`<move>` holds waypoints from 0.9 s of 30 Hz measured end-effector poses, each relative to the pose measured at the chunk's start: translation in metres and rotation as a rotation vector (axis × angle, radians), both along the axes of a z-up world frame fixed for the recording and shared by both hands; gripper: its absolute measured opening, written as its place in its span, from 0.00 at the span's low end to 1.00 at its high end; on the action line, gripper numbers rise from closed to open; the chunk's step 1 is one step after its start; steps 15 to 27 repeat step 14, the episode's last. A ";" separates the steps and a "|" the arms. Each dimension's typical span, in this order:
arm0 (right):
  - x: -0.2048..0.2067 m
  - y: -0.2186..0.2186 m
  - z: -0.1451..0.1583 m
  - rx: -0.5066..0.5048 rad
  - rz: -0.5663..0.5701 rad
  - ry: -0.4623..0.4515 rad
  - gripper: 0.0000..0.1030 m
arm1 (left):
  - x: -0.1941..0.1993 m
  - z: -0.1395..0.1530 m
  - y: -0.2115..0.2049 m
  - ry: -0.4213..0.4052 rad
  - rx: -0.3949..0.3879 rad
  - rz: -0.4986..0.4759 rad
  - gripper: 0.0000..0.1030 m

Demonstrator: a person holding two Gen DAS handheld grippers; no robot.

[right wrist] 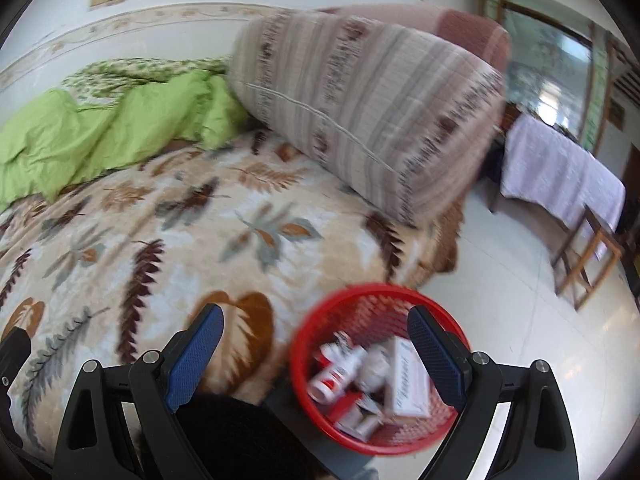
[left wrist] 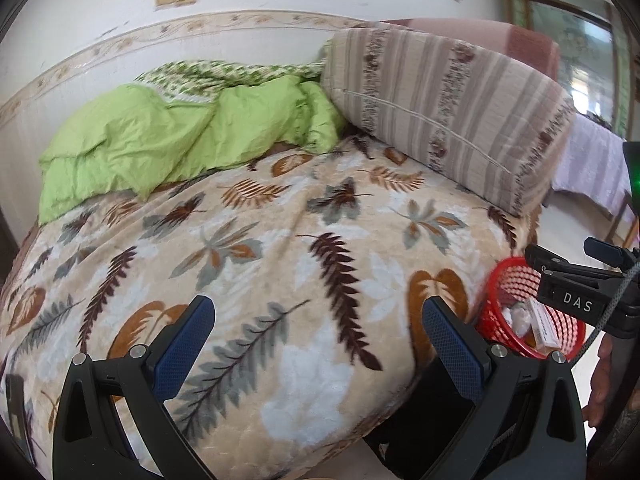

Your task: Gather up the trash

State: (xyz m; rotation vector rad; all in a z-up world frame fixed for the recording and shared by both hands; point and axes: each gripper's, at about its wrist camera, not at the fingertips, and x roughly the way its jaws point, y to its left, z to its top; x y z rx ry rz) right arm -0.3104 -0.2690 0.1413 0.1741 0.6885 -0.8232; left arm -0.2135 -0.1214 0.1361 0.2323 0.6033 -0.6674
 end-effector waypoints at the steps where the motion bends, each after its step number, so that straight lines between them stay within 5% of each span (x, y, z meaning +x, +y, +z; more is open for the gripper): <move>1: 0.011 0.003 0.001 0.002 0.034 -0.008 0.92 | 0.010 0.000 0.007 0.008 -0.003 0.038 1.00; 8: 0.124 0.046 -0.023 0.078 0.338 -0.010 0.95 | 0.085 -0.025 0.067 0.125 0.010 0.299 1.00; 14: 0.226 0.075 -0.082 0.104 0.401 0.084 0.95 | 0.143 -0.070 0.104 0.258 0.043 0.455 1.00; 27: 0.226 0.075 -0.082 0.104 0.401 0.084 0.95 | 0.143 -0.070 0.104 0.258 0.043 0.455 1.00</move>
